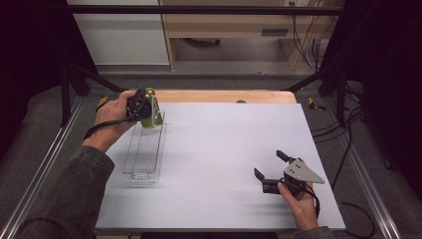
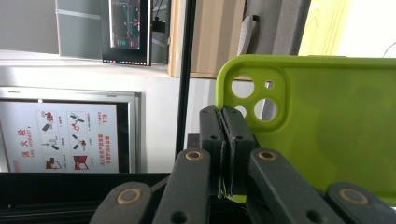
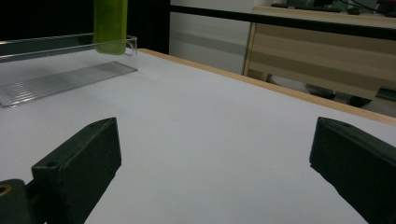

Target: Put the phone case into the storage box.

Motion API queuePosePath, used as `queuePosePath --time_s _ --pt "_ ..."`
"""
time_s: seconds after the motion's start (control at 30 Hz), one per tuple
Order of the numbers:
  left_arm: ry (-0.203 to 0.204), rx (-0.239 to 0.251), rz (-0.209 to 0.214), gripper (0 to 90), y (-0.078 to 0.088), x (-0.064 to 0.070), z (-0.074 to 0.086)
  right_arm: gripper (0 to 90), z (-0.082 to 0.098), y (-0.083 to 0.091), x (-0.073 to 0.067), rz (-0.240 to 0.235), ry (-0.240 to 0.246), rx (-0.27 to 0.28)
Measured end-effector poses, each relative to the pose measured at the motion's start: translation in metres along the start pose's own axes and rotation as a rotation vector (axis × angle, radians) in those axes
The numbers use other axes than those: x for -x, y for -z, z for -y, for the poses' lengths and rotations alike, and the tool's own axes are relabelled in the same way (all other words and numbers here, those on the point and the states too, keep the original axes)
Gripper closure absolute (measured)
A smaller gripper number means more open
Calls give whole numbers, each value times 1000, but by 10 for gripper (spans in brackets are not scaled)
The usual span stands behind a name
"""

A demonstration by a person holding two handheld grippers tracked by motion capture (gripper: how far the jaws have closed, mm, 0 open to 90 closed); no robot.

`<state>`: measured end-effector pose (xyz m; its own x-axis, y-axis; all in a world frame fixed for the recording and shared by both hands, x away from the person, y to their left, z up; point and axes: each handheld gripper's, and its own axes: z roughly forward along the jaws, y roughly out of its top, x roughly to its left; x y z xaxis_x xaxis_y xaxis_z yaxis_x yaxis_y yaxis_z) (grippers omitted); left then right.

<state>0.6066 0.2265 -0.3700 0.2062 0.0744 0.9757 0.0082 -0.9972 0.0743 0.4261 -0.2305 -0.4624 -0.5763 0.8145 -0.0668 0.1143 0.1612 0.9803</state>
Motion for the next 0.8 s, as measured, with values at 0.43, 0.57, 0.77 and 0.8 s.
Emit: queuePosePath --time_s 0.43,0.57,0.77,0.8 --pt "-17 1 1 875 -2 5 0 24 0 0 0 0 2 -1" --pt "-28 5 4 875 -5 9 0 24 0 -1 0 1 3 -3" --pt "-39 10 6 875 -8 13 -2 24 0 -1 0 2 3 -4" --pt "-39 11 6 875 -8 14 -2 24 0 -1 0 3 3 -4"
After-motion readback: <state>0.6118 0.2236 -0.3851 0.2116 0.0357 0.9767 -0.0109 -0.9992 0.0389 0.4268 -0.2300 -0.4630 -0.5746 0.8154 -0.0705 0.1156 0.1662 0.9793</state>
